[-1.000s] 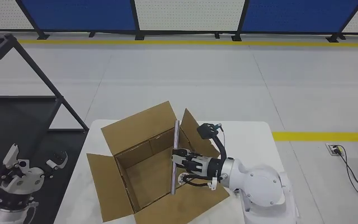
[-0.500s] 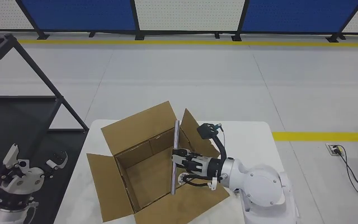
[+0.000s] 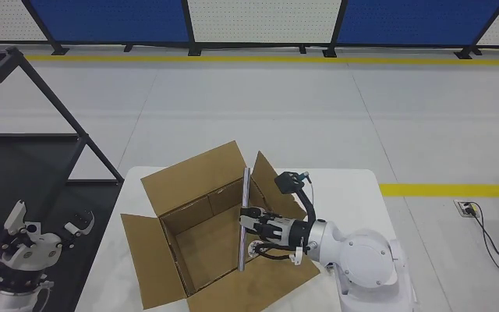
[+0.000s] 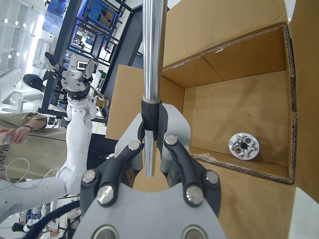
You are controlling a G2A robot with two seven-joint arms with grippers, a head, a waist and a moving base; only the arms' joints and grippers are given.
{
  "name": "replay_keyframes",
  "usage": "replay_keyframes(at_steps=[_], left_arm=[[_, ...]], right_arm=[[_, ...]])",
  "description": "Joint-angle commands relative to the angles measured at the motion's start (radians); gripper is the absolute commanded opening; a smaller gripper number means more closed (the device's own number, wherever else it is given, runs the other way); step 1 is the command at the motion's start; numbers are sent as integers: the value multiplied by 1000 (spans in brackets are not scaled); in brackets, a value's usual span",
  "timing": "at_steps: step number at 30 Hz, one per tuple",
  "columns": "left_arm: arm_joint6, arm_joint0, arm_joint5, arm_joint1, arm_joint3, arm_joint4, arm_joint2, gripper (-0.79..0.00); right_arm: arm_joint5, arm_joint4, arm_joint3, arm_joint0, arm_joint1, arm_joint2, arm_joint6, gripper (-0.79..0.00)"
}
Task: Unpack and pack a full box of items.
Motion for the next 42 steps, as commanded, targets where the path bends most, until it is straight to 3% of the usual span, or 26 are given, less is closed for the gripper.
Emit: replay_keyframes(at_steps=[1, 2, 3, 5, 6, 7, 30, 34, 42], left_arm=[[0, 0, 0, 0, 0, 0, 0, 0], [0, 0, 0, 0, 0, 0, 0, 0], [5, 2, 5, 0, -1, -2, 4, 0], [16, 6, 13, -1, -10, -18, 5, 0], [25, 8, 7, -1, -13, -21, 3, 0], [33, 9, 3, -2, -17, -24, 3, 0], [78, 24, -22, -2, -37, -26, 11, 0], [56, 22, -26, 0, -33, -34, 6, 0], [23, 26, -49, 2, -18, -59, -30, 0]], right_arm=[[0, 0, 0, 0, 0, 0, 0, -785], [0, 0, 0, 0, 0, 0, 0, -785], [-2, 2, -1, -3, 0, -1, -8, 0], [-23, 18, -4, -21, 3, -12, -44, 0], [-28, 27, -7, -26, 5, -12, -54, -437], [-31, 36, -11, -31, 7, -10, -62, -785], [-25, 141, -34, -32, 67, 36, -82, -785], [-15, 55, -38, -12, 75, -11, -109, -785], [55, -222, 16, 90, 74, -216, -188, -785]])
